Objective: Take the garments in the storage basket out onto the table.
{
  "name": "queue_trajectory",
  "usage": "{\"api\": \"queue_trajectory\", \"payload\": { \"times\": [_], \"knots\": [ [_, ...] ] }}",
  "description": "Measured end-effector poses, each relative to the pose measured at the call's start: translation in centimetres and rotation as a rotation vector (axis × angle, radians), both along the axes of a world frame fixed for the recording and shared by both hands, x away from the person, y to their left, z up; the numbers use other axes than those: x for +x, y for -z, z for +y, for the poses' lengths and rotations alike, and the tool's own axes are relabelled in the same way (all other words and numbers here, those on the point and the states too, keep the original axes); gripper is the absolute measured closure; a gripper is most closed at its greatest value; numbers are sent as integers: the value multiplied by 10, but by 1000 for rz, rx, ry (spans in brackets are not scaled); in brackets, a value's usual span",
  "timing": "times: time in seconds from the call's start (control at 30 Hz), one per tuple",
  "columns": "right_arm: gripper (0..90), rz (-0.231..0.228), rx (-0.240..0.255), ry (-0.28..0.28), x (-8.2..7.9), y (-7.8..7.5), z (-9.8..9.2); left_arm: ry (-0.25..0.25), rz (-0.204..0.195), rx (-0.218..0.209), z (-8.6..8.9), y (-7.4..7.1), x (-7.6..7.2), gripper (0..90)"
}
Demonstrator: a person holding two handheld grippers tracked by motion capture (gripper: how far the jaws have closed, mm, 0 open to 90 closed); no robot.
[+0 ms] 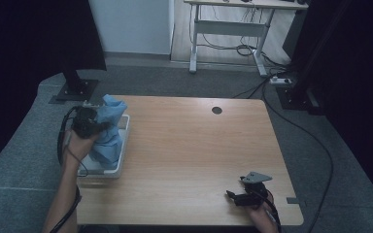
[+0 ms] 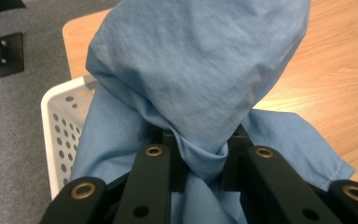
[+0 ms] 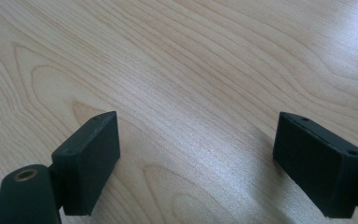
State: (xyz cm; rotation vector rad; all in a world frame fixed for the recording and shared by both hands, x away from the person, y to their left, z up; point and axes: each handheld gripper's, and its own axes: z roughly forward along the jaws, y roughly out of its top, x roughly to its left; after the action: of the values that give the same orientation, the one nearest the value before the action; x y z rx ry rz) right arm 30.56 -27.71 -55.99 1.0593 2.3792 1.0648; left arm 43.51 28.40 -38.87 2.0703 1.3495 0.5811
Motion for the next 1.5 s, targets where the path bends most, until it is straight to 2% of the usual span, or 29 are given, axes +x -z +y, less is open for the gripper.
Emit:
{"api": "queue_trajectory", "payload": {
  "times": [0.6, 1.07, 1.3, 1.43, 1.5],
  "knots": [
    [142, 0, -1, -1, -1, 0, 0, 66, -50, 25, -33, -29, -6, 769],
    [142, 0, 0, -2, -1, 0, 0, 123, -66, 41, -61, -38, -3, 768],
    [142, -2, 0, -5, -1, 0, 0, 149, -90, 35, -76, -46, -3, 768],
    [142, -1, 0, -6, -1, 0, 0, 176, -95, -7, -85, -50, -2, 766],
    [142, -2, 0, -6, -1, 0, 0, 187, -99, -8, -92, -51, -2, 766]
  ]
}}
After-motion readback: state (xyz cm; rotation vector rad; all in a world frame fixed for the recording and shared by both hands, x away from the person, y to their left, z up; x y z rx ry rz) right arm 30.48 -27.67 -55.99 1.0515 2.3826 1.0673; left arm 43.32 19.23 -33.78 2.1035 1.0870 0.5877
